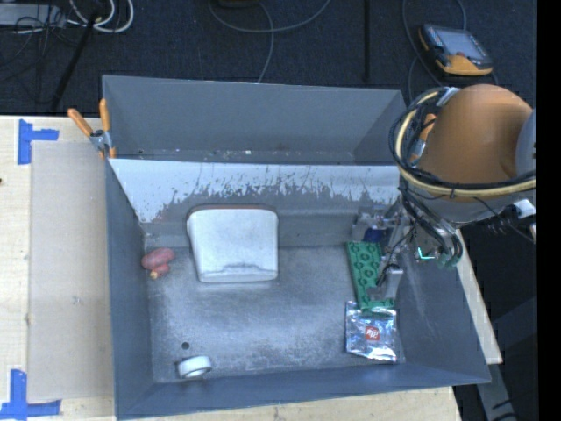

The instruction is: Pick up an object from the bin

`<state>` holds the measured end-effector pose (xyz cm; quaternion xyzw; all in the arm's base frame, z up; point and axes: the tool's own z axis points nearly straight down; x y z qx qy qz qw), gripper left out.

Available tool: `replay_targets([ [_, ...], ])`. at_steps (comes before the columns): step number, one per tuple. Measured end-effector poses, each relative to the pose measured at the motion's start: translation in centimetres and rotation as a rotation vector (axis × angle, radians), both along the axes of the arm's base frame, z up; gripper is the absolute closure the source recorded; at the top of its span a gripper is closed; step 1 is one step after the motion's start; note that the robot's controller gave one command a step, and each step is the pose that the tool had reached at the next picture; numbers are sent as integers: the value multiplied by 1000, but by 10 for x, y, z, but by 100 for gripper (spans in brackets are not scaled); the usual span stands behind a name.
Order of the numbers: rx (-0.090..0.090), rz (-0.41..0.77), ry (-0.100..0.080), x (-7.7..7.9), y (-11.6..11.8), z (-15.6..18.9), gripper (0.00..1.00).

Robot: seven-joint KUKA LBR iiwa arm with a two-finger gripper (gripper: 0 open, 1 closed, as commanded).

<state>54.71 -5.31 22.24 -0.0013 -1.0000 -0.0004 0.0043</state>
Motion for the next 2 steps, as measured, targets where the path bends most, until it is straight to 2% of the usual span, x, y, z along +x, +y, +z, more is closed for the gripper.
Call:
replay_targets([
  [1, 3, 327, -2, -31, -62, -156, 0],
  [2, 2, 330, -8, -28, -61, -153, 100],
])
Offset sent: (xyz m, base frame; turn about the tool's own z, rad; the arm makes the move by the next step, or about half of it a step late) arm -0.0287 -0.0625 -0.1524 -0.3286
